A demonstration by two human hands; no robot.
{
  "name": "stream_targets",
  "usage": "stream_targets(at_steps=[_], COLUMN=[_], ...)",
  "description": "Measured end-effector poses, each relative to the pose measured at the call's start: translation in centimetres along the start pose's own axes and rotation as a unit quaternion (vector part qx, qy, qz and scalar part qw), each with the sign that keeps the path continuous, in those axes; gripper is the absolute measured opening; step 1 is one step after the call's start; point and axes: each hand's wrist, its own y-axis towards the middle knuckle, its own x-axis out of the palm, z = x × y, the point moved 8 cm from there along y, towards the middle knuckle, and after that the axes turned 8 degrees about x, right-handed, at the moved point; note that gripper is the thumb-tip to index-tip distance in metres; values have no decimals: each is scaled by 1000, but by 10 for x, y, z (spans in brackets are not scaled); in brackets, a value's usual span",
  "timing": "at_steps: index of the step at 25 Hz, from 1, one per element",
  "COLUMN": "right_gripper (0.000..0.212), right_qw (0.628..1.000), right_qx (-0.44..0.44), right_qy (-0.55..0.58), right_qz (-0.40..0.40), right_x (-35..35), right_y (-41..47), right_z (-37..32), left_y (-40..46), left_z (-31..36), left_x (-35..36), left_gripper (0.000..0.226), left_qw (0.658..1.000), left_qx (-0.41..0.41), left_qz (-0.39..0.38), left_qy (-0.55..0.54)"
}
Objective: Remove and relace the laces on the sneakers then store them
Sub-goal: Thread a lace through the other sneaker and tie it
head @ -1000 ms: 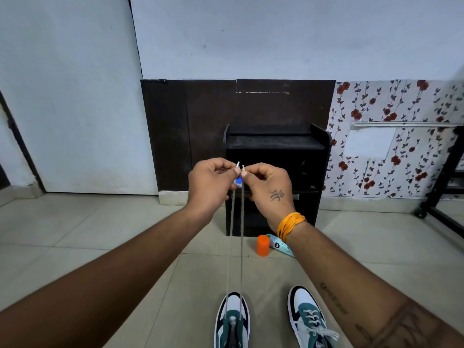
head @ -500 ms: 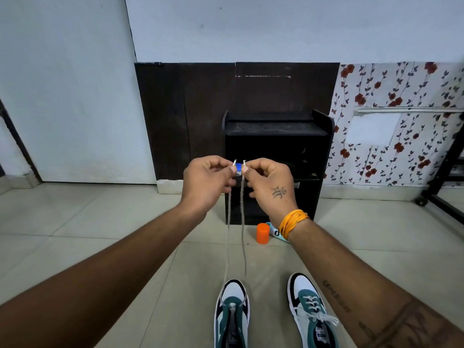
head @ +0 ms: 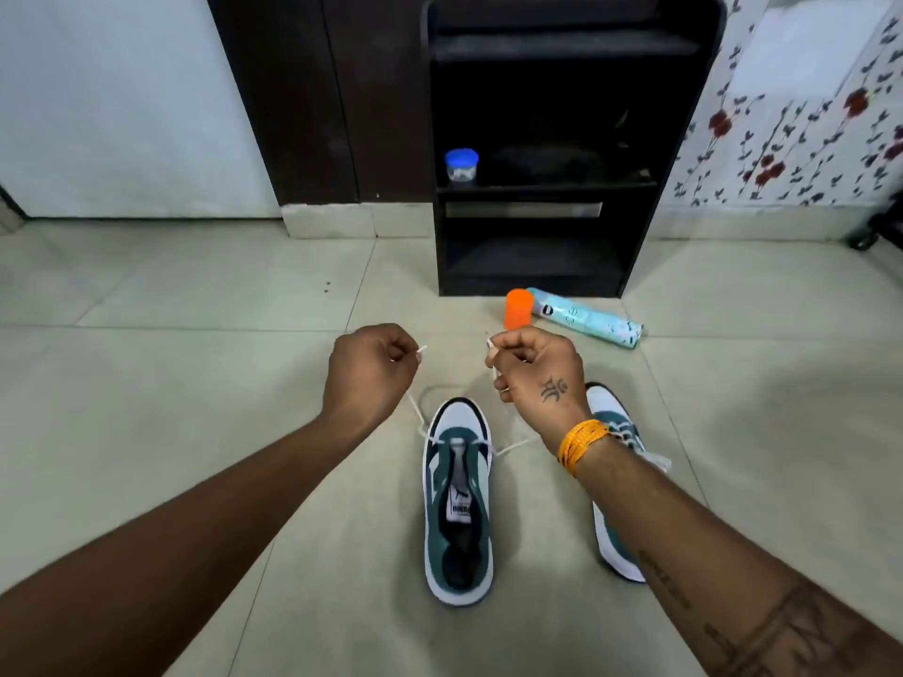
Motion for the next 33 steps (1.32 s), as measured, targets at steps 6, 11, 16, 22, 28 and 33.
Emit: stream_targets(at_steps=[6, 11, 16, 22, 28, 33], right_gripper=[13, 8, 12, 7, 9, 8], right_qw=[994, 991, 991, 995, 979, 958], right_qx=[106, 129, 122, 70, -37, -57], right_qy=[-30, -32, -44, -65, -199, -281], right_qz=[-17, -21, -25, -33, -33, -14], right_x=[13, 19, 27, 46, 57, 68], right_y=[-25, -35, -33, -27, -31, -29], right_z=[110, 134, 140, 138, 124, 121], left_y=[-63, -92, -116, -116, -117, -120], left_z=[-92, -91, -46, -45, -65, -77], left_x=[68, 84, 89, 95, 87, 90], left_gripper=[13, 17, 28, 24, 19, 21], left_qw=[962, 966, 986, 983, 986, 980], left_qx=[-92, -87, -50, -40, -157, -188], left_qz=[-180, -193, -141, -127, -57, -49], left_qy=[181, 151, 72, 124, 21, -29])
